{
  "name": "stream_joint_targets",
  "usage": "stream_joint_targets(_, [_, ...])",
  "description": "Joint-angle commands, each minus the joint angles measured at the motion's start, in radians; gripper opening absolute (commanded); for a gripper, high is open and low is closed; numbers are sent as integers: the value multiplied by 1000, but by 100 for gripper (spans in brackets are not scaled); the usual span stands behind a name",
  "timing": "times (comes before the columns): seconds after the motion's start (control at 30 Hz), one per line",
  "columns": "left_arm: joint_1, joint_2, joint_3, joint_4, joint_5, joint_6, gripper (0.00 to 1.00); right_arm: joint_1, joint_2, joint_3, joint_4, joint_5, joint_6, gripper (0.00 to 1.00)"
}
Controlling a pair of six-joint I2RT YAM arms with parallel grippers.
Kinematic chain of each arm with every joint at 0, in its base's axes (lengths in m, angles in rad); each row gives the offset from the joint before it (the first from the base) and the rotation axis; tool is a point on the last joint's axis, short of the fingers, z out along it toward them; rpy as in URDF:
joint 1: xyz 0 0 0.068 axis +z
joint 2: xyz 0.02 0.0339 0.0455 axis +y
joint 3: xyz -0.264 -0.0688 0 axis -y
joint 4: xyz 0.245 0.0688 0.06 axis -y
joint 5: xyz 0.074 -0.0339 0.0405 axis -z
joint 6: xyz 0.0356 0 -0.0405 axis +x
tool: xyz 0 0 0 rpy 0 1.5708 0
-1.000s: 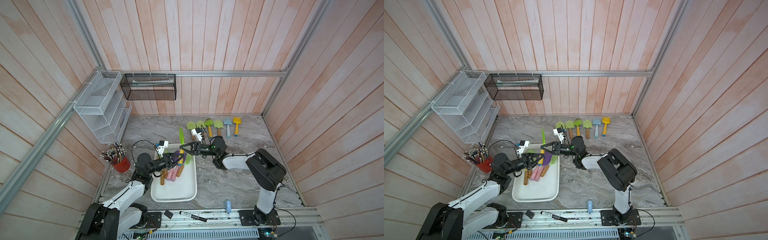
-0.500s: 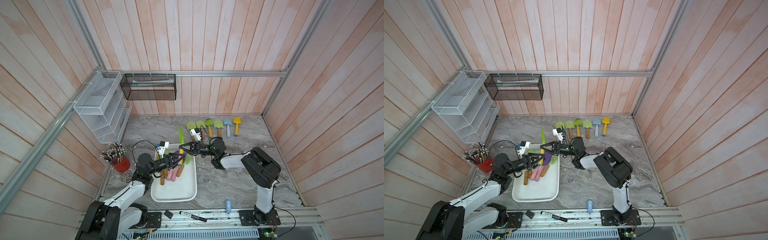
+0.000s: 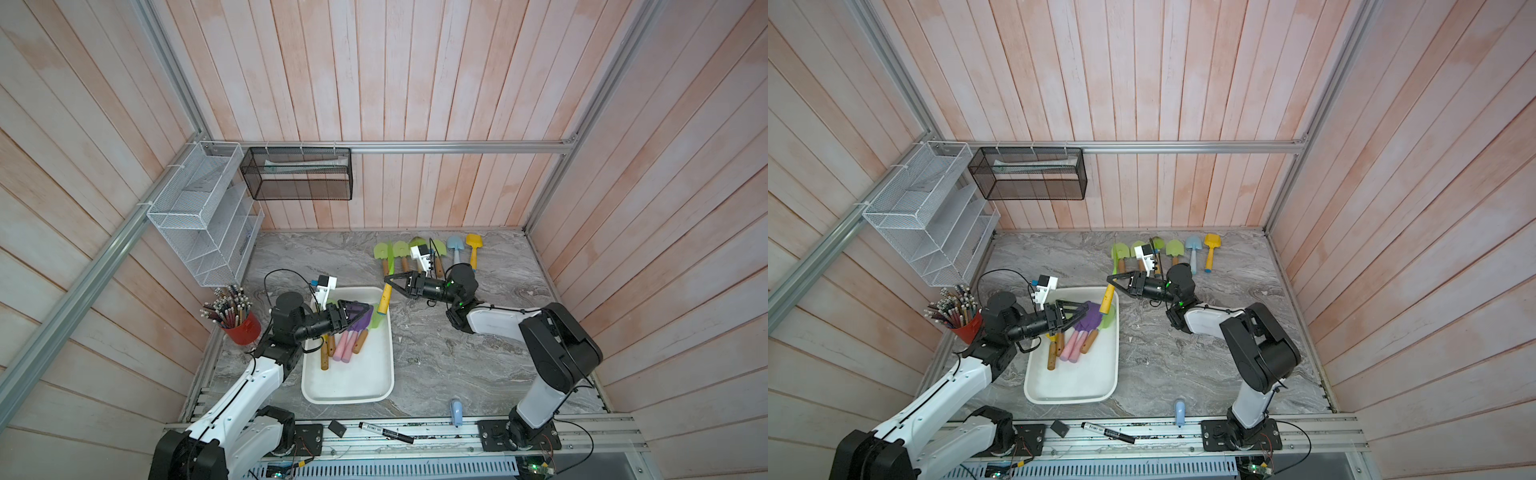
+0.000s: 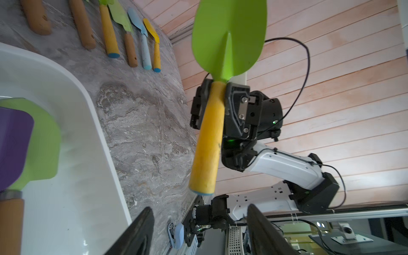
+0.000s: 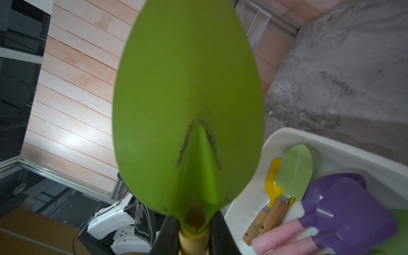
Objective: Take the shovel out of the storage box
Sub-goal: Place the shovel at the center of the board.
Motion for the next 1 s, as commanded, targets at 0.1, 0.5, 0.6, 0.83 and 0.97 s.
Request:
stream_joint_targets(0.1, [4, 25, 69, -331, -169, 225, 68, -32, -134, 85, -650, 193, -399, 14])
stream_joint_targets(0.5, [-18, -3, 139, -593, -486, 362, 68, 85, -116, 157, -1114, 707, -616, 14])
stream_joint_targets(0.6, [-34, -4, 137, -599, -517, 371, 68, 116, -87, 173, -1155, 747, -621, 14])
stream_joint_targets(0.83, [-107, 7, 134, -615, -617, 388, 67, 131, -39, 155, -1175, 789, -610, 14])
stream_joint_targets(0.97, [-116, 13, 117, -599, -614, 388, 67, 155, 6, 163, -1172, 779, -599, 14])
